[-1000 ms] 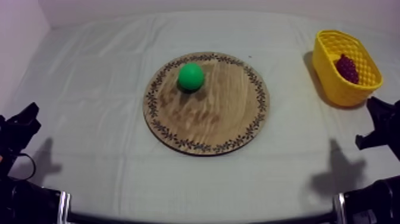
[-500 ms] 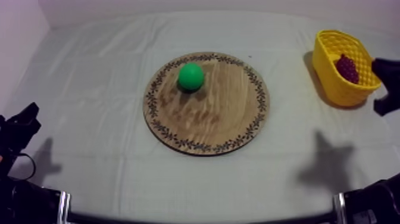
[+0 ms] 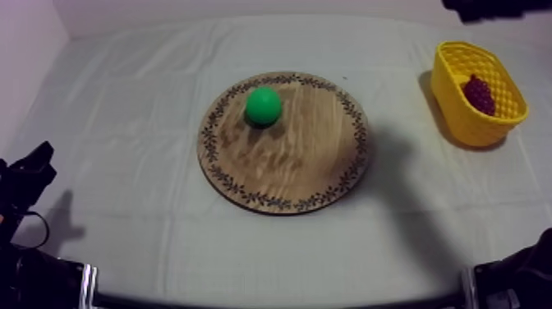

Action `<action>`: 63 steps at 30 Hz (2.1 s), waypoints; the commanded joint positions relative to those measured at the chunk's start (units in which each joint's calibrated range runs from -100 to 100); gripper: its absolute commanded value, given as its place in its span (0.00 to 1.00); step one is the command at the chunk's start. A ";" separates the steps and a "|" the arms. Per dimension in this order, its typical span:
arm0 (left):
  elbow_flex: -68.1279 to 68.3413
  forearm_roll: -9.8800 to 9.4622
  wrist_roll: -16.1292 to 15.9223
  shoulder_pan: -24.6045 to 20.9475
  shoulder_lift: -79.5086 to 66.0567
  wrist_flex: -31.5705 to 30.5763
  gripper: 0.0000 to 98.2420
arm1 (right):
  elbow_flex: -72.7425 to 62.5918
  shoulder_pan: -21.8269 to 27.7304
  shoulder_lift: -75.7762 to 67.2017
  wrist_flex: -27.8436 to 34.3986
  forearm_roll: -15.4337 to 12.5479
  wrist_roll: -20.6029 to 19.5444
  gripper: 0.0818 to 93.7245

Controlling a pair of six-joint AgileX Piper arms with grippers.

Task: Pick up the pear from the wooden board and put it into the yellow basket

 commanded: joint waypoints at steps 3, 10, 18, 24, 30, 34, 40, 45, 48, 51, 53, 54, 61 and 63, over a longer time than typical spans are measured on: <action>0.00 -0.02 0.01 0.02 0.00 -0.01 0.00 | -22.59 -3.60 18.30 8.40 1.55 -3.54 0.00; 0.00 -0.02 0.01 0.02 0.00 -0.01 0.00 | -41.42 -7.03 33.45 18.95 2.98 -8.55 0.00; 0.00 -0.02 0.01 0.02 0.00 -0.01 0.00 | -53.85 -9.15 45.63 25.36 3.05 -13.90 0.00; 0.00 -0.02 0.01 0.02 0.00 -0.01 0.00 | -57.64 -9.50 51.82 26.03 2.45 -16.81 0.00; 0.00 -0.02 0.01 0.02 0.00 -0.01 0.00 | -58.15 -9.97 56.81 26.26 1.86 -19.19 0.00; 0.00 -0.02 0.01 0.02 0.00 -0.01 0.00 | -56.40 -10.34 59.36 26.38 1.45 -20.57 0.00; 0.00 -0.02 0.01 0.02 0.00 -0.01 0.00 | -54.70 -10.38 62.18 26.44 0.81 -22.20 0.00; 0.00 -0.02 0.01 0.02 0.00 -0.01 0.00 | -55.21 -9.97 63.96 26.45 -0.21 -22.72 0.00; 0.00 -0.02 0.01 0.02 0.00 -0.01 0.00 | -55.64 -9.59 64.57 26.45 -0.96 -22.76 0.15; 0.00 -0.02 0.01 0.02 0.00 -0.01 0.00 | -55.78 -9.41 64.83 26.40 -1.05 -23.11 0.53; 0.00 -0.02 0.01 0.02 0.00 -0.01 0.00 | -55.82 -9.34 64.91 26.38 -1.05 -23.29 0.75; 0.00 -0.02 0.01 0.02 0.00 -0.01 0.00 | -55.83 -9.31 64.94 26.38 -1.08 -23.39 0.82; 0.00 -0.02 0.01 0.02 0.00 -0.01 0.00 | -54.73 -9.53 65.58 26.26 -1.30 -23.87 0.97; 0.00 -0.02 0.01 0.02 0.00 -0.01 0.00 | -54.34 -9.66 66.28 26.23 -1.37 -24.15 0.97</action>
